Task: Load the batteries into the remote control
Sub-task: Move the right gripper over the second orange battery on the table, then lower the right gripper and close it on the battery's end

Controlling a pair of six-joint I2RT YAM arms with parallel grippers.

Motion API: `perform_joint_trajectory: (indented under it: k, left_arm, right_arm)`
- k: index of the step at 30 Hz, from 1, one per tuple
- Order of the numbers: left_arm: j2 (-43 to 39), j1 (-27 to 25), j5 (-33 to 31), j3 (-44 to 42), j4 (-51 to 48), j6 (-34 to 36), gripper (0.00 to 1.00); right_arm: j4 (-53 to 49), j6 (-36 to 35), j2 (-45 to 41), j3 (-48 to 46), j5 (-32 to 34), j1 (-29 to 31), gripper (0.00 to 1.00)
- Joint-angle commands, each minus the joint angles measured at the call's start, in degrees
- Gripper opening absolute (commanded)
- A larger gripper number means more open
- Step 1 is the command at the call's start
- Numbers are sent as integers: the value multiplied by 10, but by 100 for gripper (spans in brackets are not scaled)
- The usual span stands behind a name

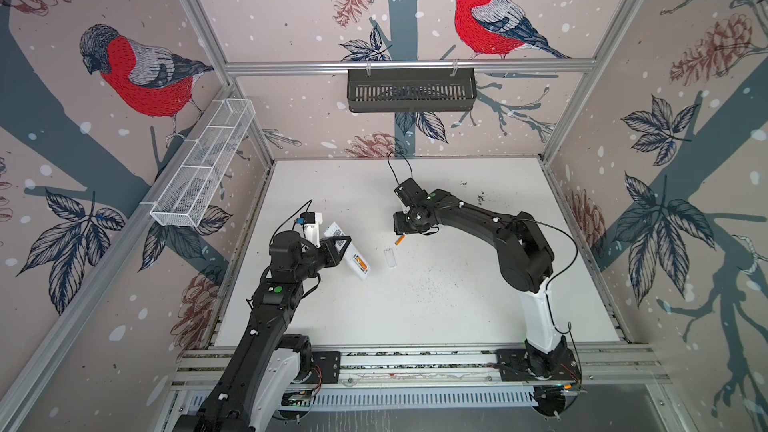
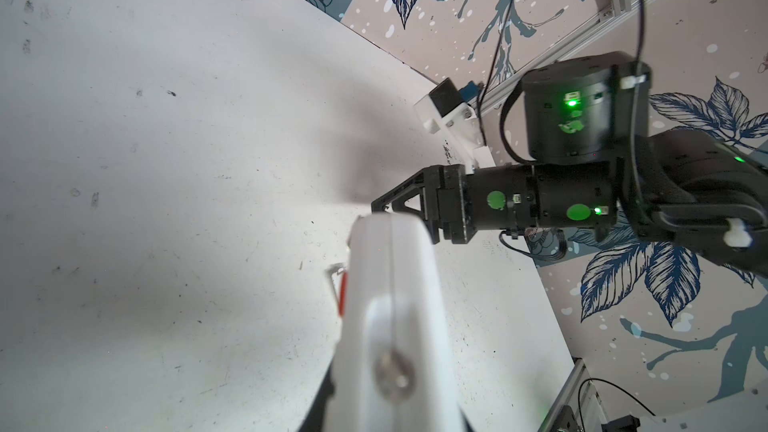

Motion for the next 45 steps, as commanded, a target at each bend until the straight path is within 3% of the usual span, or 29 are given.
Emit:
perform_joint_trajectory:
  k: [1,16,20,25,34,39,45]
  left_arm:
    - [-6,0,18,-3,40,0,0]
    - [-19,0,24,-6,46,-3,0]
    - [-19,0,26,-6,45,-2,0]
    - [-19,0,25,-4,44,-2,0]
    - [-15,0,24,-3,42,0,0]
    - [-14,0,22,-2,41,0,0]
    - [-14,0,22,-2,41,0,0]
  right_arm:
    - [-25,24,17,13,5,2,53]
    - [-53,34,64,42,33,12,41]
    - [-50,32,64,35,29,13,29]
    - [-48,24,62,28,27,17,21]
    - [-52,-5,56,24,48,28,18]
    - [-66,-9,54,27,59,30,25]
    - [-80,-13,53,28,67,30,25]
